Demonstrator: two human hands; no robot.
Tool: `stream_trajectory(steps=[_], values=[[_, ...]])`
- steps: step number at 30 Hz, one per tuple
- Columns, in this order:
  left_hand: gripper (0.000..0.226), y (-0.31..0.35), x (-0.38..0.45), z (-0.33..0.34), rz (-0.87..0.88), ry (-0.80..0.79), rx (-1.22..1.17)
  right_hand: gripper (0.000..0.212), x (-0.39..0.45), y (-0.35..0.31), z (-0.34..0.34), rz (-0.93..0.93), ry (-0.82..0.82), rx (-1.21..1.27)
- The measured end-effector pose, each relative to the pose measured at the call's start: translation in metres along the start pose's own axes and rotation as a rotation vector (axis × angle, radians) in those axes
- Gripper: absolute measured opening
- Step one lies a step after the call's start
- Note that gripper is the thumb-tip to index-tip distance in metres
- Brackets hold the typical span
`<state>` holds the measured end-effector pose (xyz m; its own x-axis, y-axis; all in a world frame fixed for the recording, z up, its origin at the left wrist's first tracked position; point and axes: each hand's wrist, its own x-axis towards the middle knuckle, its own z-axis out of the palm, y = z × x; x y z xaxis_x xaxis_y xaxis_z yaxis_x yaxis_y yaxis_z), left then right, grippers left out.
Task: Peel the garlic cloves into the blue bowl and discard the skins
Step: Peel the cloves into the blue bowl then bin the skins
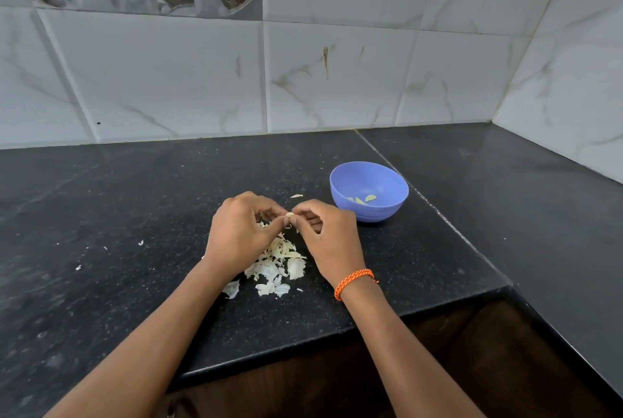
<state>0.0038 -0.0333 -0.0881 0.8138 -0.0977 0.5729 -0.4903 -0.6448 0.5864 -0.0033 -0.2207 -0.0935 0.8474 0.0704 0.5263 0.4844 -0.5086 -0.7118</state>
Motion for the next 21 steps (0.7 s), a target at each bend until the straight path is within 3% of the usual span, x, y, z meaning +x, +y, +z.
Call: stream_trajectory(steps=[8,15,21], values=[[0.015,0.0033,-0.0029,0.0001,0.009,-0.04,0.037,0.021,-0.0045,-0.0033,0.0054,-0.127,-0.068,-0.416],[0.009,0.0002,-0.0009,-0.0008,-0.015,-0.07,-0.092,0.015,-0.0001,0.0042,0.0039,-0.056,-0.059,-0.162],[0.009,0.0011,0.0029,-0.0054,-0.144,-0.108,-0.259,0.017,0.0013,0.0043,0.0001,0.063,-0.075,0.113]])
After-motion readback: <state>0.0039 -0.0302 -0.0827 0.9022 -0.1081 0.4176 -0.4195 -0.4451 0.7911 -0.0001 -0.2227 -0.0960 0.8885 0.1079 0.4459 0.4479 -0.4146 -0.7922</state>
